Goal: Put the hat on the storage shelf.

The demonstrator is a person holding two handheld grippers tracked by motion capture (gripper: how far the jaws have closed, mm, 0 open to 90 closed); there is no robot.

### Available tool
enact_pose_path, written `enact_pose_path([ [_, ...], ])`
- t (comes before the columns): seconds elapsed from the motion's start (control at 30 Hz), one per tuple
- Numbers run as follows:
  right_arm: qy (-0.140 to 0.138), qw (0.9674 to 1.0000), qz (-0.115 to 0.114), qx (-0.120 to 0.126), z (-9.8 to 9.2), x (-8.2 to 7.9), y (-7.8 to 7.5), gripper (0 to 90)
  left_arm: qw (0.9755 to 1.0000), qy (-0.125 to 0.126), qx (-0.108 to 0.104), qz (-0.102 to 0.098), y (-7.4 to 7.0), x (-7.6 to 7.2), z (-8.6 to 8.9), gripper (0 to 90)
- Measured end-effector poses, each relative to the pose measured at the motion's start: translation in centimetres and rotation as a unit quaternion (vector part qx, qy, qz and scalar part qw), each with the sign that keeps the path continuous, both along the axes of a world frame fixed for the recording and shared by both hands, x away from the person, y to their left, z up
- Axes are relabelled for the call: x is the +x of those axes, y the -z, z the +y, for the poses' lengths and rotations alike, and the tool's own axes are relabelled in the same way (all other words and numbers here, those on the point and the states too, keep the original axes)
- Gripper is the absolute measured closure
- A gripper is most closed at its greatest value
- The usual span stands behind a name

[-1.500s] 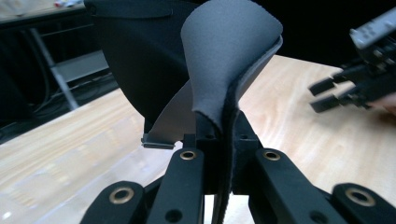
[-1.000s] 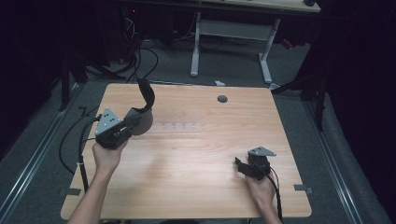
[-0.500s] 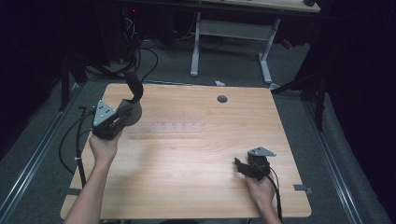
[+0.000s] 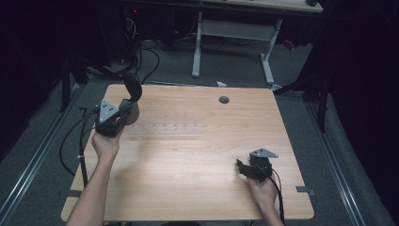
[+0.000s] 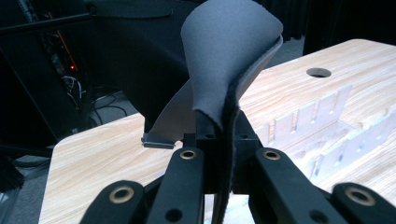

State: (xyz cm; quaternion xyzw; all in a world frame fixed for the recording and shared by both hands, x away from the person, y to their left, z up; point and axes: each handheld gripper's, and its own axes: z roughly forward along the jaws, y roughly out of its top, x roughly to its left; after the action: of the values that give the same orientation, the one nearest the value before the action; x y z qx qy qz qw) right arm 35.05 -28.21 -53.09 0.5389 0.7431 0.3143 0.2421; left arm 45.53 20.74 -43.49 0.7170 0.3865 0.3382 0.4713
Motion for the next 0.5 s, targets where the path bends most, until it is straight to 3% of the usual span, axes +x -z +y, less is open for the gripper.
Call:
enact_pose_path([
  [0.5,0.0,1.0,0.0,0.0,0.01,-0.01,0.0,38.1,0.9998,-0.017,0.001,-0.006,0.7,0.3,0.09,85.7],
])
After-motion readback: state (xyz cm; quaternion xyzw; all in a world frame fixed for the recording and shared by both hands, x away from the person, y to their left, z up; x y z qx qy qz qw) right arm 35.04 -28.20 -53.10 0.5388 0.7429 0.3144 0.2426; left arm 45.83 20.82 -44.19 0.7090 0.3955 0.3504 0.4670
